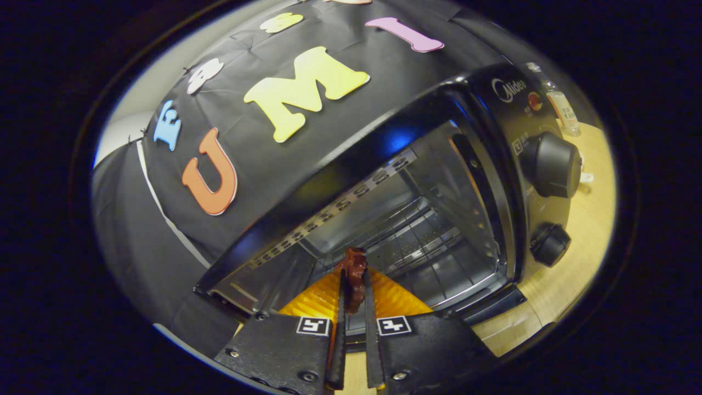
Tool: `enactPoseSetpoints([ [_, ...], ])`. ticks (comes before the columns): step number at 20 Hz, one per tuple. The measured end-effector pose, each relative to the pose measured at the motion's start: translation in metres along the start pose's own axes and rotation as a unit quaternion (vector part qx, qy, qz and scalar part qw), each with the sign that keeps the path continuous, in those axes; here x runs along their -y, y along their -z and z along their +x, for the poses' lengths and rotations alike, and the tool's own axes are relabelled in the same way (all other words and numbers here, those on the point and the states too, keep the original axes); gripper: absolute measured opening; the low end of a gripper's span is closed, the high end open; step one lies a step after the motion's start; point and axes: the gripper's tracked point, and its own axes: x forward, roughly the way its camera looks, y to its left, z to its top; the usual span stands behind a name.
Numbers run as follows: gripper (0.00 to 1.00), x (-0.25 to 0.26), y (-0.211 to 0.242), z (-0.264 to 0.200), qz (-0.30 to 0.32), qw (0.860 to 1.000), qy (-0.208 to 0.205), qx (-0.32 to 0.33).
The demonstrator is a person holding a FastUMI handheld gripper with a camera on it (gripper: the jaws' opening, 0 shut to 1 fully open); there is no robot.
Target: Open the toaster oven, put the food inside, and close the toaster oven door.
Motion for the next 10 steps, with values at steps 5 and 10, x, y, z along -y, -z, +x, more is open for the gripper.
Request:
enactPoseSetpoints([
  [5, 0.25, 0.0, -0.005, -0.001, -0.022, 1.0, 0.019, -0.002],
  [10, 0.33, 0.005, -0.02, -0.006, -0.067, 0.997, 0.034, 0.03],
])
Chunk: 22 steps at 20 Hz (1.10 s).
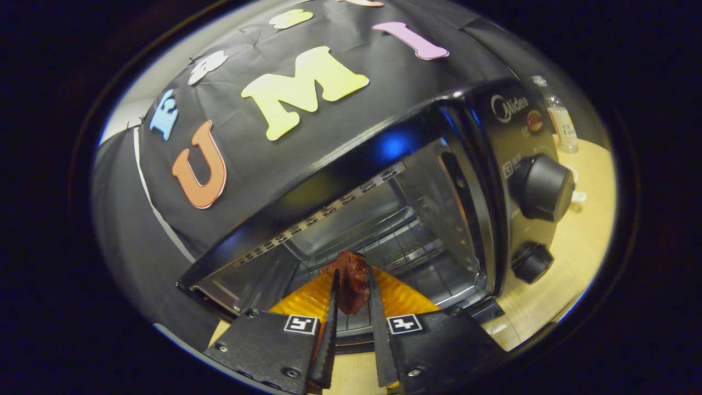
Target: Open the toaster oven, put the food inside, and close the toaster oven door.
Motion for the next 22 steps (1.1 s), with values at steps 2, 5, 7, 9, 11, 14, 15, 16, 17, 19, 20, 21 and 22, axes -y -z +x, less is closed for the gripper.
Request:
enactPoseSetpoints([
  [2, 0.55, -0.003, -0.005, -0.005, -0.058, 0.998, 0.001, 0.017],
  [5, 0.77, -0.007, -0.008, -0.021, -0.136, 0.989, 0.006, 0.053],
  [7, 0.8, -0.014, -0.007, -0.04, -0.166, 0.983, 0.002, 0.078],
  [9, 0.8, -0.021, -0.007, -0.06, -0.163, 0.982, -0.004, 0.099],
  [11, 0.87, -0.024, 0.003, -0.083, -0.162, 0.982, -0.006, 0.101],
  [14, 1.0, -0.03, 0.011, -0.118, -0.173, 0.978, -0.01, 0.113],
  [15, 1.0, -0.032, 0.014, -0.132, -0.184, 0.976, -0.008, 0.116],
  [16, 1.0, -0.033, 0.014, -0.146, -0.195, 0.972, -0.009, 0.127],
  [17, 1.0, -0.037, 0.015, -0.16, -0.208, 0.968, -0.01, 0.141],
  [19, 1.0, -0.04, 0.017, -0.186, -0.222, 0.96, -0.018, 0.17],
  [20, 1.0, -0.04, 0.02, -0.196, -0.227, 0.957, -0.019, 0.178],
  [21, 1.0, -0.037, 0.024, -0.206, -0.232, 0.956, -0.017, 0.18],
  [22, 1.0, -0.038, 0.03, -0.214, -0.235, 0.956, -0.02, 0.177],
])
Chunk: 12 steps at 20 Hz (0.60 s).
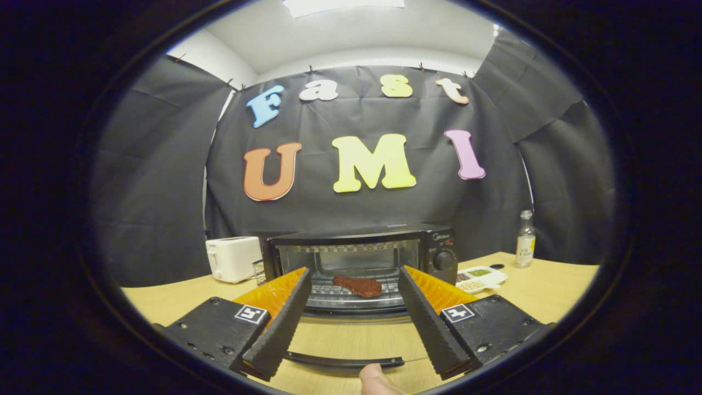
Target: Open the toaster oven, put the food inside, and close the toaster oven door.
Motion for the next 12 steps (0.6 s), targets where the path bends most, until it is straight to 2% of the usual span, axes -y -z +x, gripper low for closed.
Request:
enactPoseSetpoints([
  [3, 1.0, -0.005, 0.012, -0.028, -0.016, 0.999, 0.006, -0.038],
  [6, 1.0, -0.022, 0.03, -0.045, -0.047, 0.993, -0.007, -0.105],
  [9, 1.0, -0.012, 0.064, -0.057, -0.052, 0.98, 0.018, -0.193],
  [12, 1.0, -0.013, 0.091, -0.059, -0.047, 0.965, 0.023, -0.258],
])
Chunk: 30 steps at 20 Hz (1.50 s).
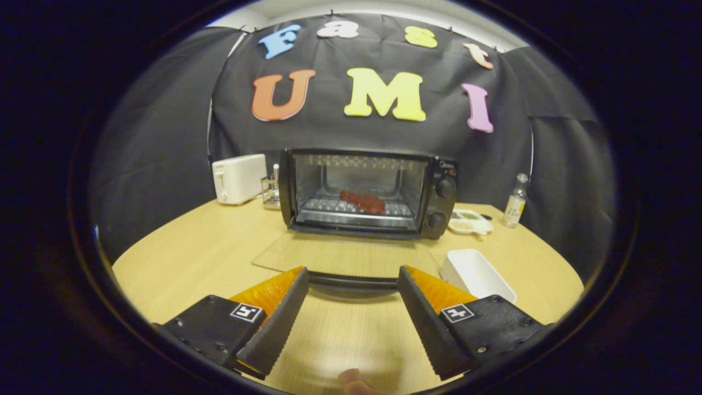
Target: Open the toaster oven, put the food inside, and close the toaster oven door.
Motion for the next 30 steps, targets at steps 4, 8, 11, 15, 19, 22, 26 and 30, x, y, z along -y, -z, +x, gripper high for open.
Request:
enactPoseSetpoints([
  [4, 1.0, -0.003, 0.025, 0.018, 0.01, 0.998, -0.004, -0.06],
  [8, 1.0, -0.007, 0.034, 0.028, 0.015, 0.996, -0.008, -0.085],
  [11, 1.0, -0.004, 0.034, 0.035, 0.025, 0.996, -0.002, -0.091],
  [15, 1.0, -0.004, 0.028, 0.034, 0.026, 0.996, 0.009, -0.088],
  [19, 1.0, -0.005, 0.025, 0.033, 0.041, 0.995, 0.007, -0.087],
  [22, 1.0, -0.005, 0.019, 0.031, 0.05, 0.995, 0.002, -0.082],
  [26, 1.0, -0.004, 0.001, 0.027, 0.047, 0.998, 0.008, -0.051],
  [30, 1.0, -0.003, -0.024, 0.024, 0.01, 0.999, 0.028, -0.016],
])
